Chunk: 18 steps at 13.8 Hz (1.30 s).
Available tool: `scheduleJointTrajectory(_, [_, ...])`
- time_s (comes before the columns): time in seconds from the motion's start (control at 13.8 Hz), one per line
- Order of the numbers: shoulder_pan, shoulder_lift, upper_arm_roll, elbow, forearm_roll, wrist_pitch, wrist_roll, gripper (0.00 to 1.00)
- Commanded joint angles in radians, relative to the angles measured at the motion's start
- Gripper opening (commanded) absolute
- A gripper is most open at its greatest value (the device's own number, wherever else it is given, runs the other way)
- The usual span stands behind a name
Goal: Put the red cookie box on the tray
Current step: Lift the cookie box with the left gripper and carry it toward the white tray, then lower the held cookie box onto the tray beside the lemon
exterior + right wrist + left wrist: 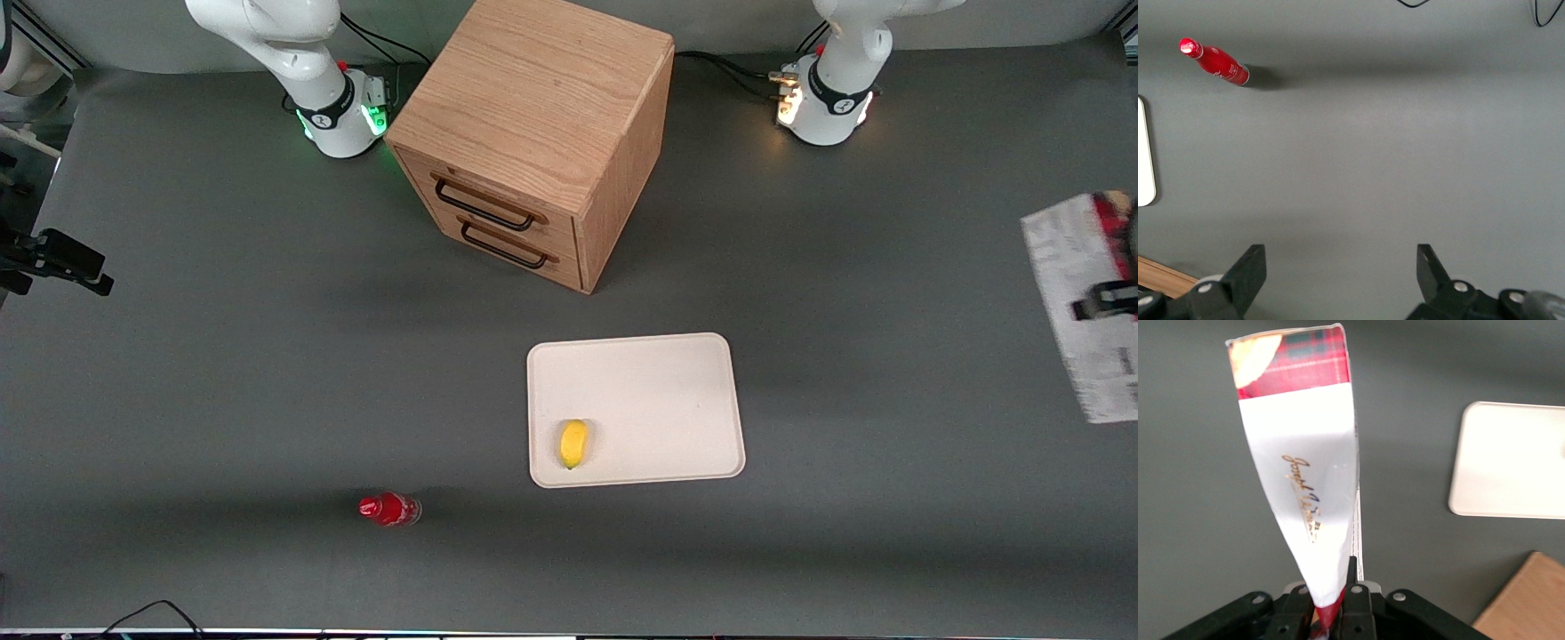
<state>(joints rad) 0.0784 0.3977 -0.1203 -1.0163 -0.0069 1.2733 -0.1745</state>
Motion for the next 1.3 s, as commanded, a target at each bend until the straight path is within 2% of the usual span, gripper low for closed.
scheduleJointTrajectory(0.0, [0.003, -0.016, -0.190, -0.175, 0.065, 0.131, -0.236, 0.00])
scheduleJointTrajectory(0.14, [0.003, -0.010, -0.300, -0.324, 0.096, 0.317, -0.399, 0.00])
scheduleJointTrajectory(0.36, [-0.003, 0.027, -0.354, -0.511, 0.096, 0.616, -0.456, 0.00])
scheduleJointTrajectory(0.51, [-0.028, 0.128, -0.363, -0.513, 0.123, 0.740, -0.445, 0.00])
scheduleJointTrajectory(0.65, [-0.037, 0.228, -0.386, -0.513, 0.207, 0.839, -0.445, 0.00])
scheduleJointTrajectory(0.87, [-0.058, 0.334, -0.387, -0.518, 0.284, 0.974, -0.456, 0.00])
scheduleJointTrajectory(1.01, [-0.077, 0.386, -0.387, -0.518, 0.347, 1.024, -0.461, 0.00])
scheduleJointTrajectory(1.23, [-0.075, 0.412, -0.387, -0.518, 0.398, 1.026, -0.461, 0.01])
